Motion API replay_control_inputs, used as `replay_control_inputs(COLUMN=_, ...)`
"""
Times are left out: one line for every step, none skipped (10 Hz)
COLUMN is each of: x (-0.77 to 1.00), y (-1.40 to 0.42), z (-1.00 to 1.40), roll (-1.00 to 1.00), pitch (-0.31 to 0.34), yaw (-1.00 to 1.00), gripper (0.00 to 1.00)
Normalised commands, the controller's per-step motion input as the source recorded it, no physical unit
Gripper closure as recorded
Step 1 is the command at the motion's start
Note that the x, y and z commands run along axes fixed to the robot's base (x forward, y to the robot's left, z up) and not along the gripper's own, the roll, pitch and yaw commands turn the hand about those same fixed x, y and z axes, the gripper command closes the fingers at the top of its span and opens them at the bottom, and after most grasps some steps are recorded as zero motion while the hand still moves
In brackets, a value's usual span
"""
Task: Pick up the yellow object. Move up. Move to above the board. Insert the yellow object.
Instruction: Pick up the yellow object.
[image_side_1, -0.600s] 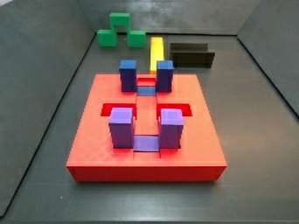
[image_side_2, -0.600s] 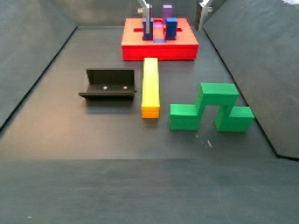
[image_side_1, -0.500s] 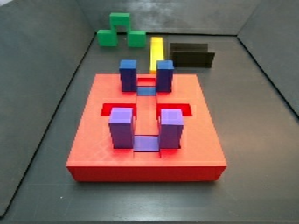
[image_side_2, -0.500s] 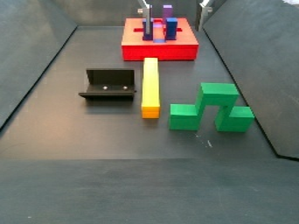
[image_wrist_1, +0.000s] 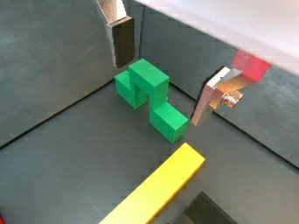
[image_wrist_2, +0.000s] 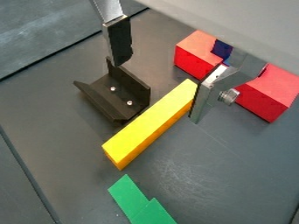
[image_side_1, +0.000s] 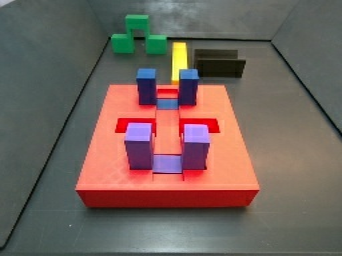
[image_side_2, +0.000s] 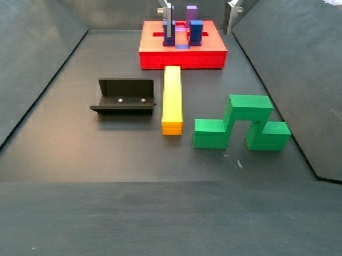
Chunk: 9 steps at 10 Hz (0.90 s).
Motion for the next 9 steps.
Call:
replay_control_inputs(x=0.47, y=-0.38, z=-0.26, roll=-0.02, pitch=-0.020, yaw=-0.03, gripper=0.00)
replay_control_inputs(x=0.54, y=-0.51, z=-0.28, roll=0.00, pitch=0.000, yaw=-0.02, gripper=0.00)
replay_control_inputs(x=0.60, y=-0.50, z=-0.32, roll=0.00, pitch=0.000, yaw=-0.01, gripper=0.00)
replay_control_inputs(x=0.51, y=-0.15, z=-0.47, roll=-0.02, pitch=-0.044, yaw=-0.15, gripper=0.00)
replay_control_inputs(x=0.31, y=0.06, z=-0.69, roll=-0.10, pitch=-0.101, yaw=-0.15, gripper=0.00)
replay_control_inputs(x=0.26, y=0.06, z=-0.77, roll=-0.14, pitch=-0.123, yaw=-0.01, gripper=0.00)
replay_control_inputs(x=0.33, y=-0.03, z=-0.71, roll=-0.13, pitch=-0.150, yaw=0.00, gripper=0.00)
replay_control_inputs(x=0.33, y=-0.19, z=-0.63, roll=-0.08, pitch=-0.130, yaw=0.00, gripper=0.00)
replay_control_inputs(x=0.19, y=-0.22, z=-0.64, roll=-0.03, pitch=-0.123, yaw=0.00, gripper=0.00)
